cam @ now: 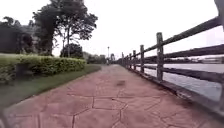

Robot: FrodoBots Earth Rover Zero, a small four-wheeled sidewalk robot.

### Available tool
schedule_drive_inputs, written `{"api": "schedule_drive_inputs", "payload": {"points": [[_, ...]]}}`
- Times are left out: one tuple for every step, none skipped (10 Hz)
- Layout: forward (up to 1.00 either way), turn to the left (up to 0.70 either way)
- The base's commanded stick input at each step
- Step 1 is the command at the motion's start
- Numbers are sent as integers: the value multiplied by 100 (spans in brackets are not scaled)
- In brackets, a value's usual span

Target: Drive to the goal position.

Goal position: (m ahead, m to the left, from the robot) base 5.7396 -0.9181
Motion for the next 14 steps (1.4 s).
{"api": "schedule_drive_inputs", "payload": {"points": [[100,18],[100,26],[100,0],[100,0],[100,0],[100,0],[100,0],[100,0],[100,0],[100,0],[100,0],[100,0],[100,0],[100,0]]}}
